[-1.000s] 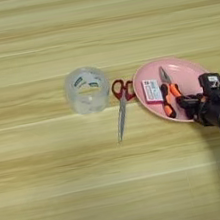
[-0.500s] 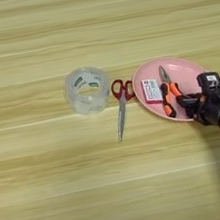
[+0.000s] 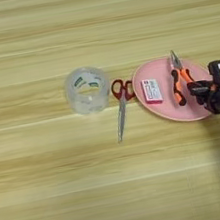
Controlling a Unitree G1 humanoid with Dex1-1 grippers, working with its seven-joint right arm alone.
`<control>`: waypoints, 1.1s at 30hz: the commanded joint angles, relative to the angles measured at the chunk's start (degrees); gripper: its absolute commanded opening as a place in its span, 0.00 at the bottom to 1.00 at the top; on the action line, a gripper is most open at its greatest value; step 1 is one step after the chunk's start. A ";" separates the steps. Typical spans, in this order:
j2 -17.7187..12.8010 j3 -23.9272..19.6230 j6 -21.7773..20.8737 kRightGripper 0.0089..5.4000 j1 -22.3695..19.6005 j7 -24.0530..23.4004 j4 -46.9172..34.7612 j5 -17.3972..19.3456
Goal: Move the objects on the table
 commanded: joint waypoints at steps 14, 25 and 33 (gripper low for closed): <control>-10.03 -12.09 -10.51 0.15 -6.57 -1.07 6.64 -1.59; -13.98 -14.10 -19.24 0.15 -6.49 -2.50 19.32 -5.63; -14.02 -10.85 -22.03 0.15 -6.39 0.04 27.75 -6.20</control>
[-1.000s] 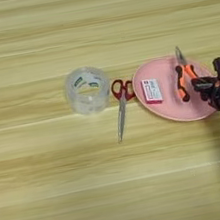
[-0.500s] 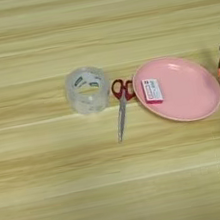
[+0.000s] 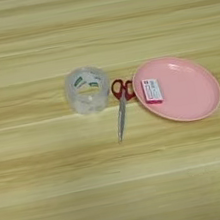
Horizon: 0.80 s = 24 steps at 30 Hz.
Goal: Move the objects on the table
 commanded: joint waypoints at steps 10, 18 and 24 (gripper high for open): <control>-1.32 6.04 -7.31 0.15 -3.45 3.54 8.23 -1.02; 0.24 8.64 -6.66 0.15 -3.23 5.06 8.36 -0.11; 1.28 10.52 -6.24 0.15 -3.03 5.82 8.06 -0.09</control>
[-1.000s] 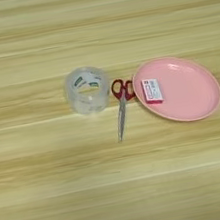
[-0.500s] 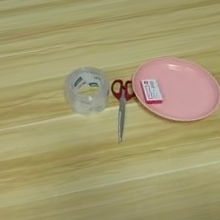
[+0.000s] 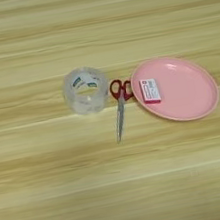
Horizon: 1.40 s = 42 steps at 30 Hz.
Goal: Move the objects on the table
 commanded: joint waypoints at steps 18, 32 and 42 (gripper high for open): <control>1.27 2.63 0.62 0.47 -1.10 1.19 -6.18 1.57; -0.72 0.22 1.67 0.73 -0.13 -1.45 -12.69 1.03; -2.48 -2.29 2.15 0.92 -0.03 -2.12 -14.70 0.88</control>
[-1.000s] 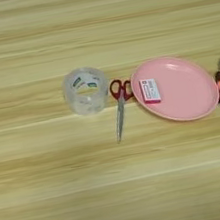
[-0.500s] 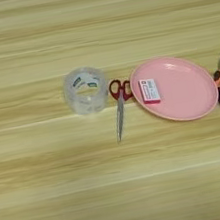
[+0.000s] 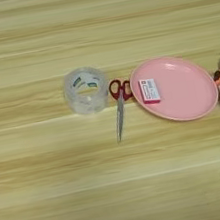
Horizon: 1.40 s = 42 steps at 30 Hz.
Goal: Move the objects on the table
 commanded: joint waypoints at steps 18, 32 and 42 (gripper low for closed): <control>-2.36 -2.13 0.77 1.00 -3.45 -1.95 -13.35 0.78; 1.17 6.37 4.39 1.00 -8.50 -0.42 -19.55 0.98; 5.81 12.68 5.06 1.00 -11.92 1.79 -18.03 1.38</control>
